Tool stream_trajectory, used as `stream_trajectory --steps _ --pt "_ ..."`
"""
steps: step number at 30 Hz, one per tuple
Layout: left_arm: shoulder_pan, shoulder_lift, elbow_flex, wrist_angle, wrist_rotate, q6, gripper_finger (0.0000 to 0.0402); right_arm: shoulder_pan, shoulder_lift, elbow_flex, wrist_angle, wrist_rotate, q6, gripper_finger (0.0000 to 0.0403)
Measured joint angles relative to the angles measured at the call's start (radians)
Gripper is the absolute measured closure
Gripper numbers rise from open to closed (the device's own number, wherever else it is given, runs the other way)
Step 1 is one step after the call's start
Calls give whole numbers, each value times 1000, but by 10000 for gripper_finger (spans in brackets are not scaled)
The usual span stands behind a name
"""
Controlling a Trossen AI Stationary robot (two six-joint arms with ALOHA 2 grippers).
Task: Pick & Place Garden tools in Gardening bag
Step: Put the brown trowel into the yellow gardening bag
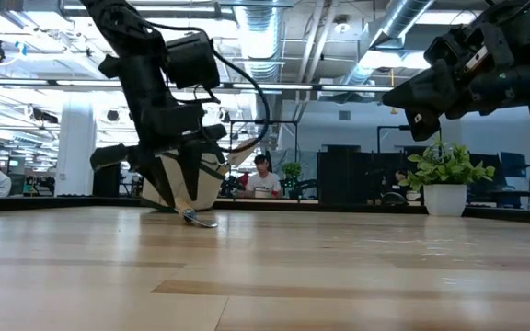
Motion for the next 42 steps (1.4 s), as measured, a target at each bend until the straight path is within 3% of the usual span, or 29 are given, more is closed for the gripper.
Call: stream_trajectory --steps 15,24,33,42 --pt "45 59 3 -11 113 -67 298 42 0 0 0 51 0 403" --pt "39 55 0 -14 236 -341 334 42 0 0 1 51 0 403" --pt "7 52 -1 9 238 -581 347 42 0 0 24 51 23 403" --pt "8 -130 -1 48 236 -633 354 42 0 0 40 47 27 403"
